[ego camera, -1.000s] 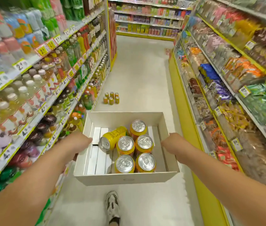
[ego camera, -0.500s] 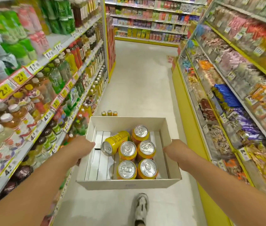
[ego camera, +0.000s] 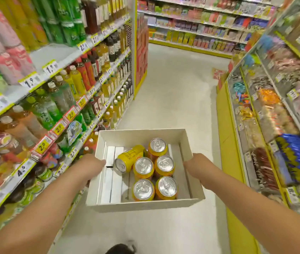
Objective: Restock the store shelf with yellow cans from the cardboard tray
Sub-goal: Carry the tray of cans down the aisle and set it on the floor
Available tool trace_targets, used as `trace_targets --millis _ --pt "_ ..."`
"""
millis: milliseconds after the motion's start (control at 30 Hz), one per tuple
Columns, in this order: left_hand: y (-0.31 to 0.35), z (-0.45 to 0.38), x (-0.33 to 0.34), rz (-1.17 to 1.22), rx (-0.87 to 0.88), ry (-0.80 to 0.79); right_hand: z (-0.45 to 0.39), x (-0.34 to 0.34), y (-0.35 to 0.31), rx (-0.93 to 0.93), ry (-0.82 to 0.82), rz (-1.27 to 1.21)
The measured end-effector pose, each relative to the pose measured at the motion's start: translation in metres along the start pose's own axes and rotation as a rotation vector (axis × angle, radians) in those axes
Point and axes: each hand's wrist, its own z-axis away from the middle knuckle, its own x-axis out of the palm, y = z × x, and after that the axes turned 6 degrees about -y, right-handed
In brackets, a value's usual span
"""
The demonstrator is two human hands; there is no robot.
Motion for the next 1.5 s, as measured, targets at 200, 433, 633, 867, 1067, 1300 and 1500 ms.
trace_targets --millis 200,433,633,867,1067,1300,1500 --pt "0.060 -0.100 -0.019 -0.023 -0.021 0.009 -0.107 -0.029 -0.072 -0.013 -0.014 0.001" --pt "0.113 -0.211 -0.061 0.011 -0.054 -0.019 -0.216 -0.051 -0.169 -0.037 -0.075 0.017" --pt "0.149 -0.270 -0.094 0.078 -0.153 0.036 -0.288 -0.061 -0.246 -0.080 -0.131 0.089" --pt "0.160 -0.313 -0.106 0.234 -0.260 0.137 -0.369 -0.054 -0.325 -0.196 -0.259 0.238" --pt "0.179 -0.343 -0.092 0.346 -0.413 0.266 -0.462 -0.048 -0.376 -0.320 -0.415 0.374" --pt "0.201 -0.355 -0.061 0.607 -0.601 0.412 -0.519 -0.050 -0.437 -0.466 -0.571 0.554" --pt "0.190 -0.354 -0.031 0.734 -0.685 0.500 -0.533 -0.023 -0.449 -0.521 -0.667 0.664"
